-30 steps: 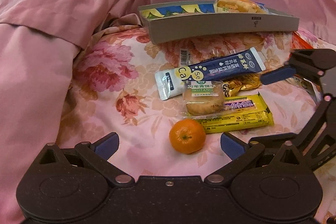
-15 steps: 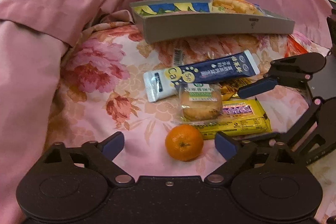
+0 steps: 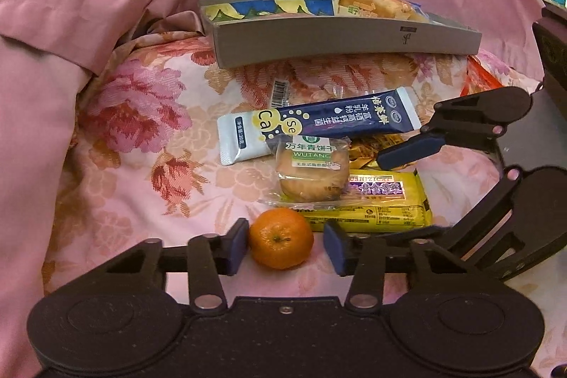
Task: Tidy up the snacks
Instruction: 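Grasp the mandarin orange with left tool while right tool approaches the yellow bar, then lift the mandarin with left tool while right tool grasps the yellow snack bar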
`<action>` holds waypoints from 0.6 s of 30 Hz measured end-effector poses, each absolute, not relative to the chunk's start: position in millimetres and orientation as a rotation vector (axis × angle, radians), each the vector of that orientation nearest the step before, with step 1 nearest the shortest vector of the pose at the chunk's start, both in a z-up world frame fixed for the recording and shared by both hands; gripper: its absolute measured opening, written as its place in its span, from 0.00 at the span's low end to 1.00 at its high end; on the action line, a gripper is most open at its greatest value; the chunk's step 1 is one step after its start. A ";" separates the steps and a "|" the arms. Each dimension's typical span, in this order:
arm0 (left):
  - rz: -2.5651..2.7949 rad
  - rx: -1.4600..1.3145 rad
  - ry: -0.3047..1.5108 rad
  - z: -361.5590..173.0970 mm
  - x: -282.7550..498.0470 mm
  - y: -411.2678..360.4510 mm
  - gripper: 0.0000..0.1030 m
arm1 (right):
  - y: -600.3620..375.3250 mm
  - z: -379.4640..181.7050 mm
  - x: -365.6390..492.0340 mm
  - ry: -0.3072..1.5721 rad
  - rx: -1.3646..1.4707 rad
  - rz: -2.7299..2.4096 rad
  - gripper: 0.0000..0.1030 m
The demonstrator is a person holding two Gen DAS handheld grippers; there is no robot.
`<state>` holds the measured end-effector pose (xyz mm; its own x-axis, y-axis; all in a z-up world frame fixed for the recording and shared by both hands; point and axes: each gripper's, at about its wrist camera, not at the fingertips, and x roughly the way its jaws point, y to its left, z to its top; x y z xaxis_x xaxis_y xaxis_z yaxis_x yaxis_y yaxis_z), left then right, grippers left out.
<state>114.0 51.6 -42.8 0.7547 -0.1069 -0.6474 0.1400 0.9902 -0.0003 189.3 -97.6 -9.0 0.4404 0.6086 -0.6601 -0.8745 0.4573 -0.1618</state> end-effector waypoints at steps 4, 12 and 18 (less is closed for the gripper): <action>-0.115 0.024 0.713 -41.6 113.5 55.0 0.39 | -92.3 -9.5 188.8 0.578 -0.547 0.959 0.75; -0.072 0.024 0.736 -37.3 106.2 51.5 0.38 | -98.9 -8.9 182.7 0.599 -0.542 0.933 0.56; -0.058 0.000 0.750 -35.3 92.9 50.3 0.38 | -107.8 -9.9 166.9 0.645 -0.513 0.905 0.52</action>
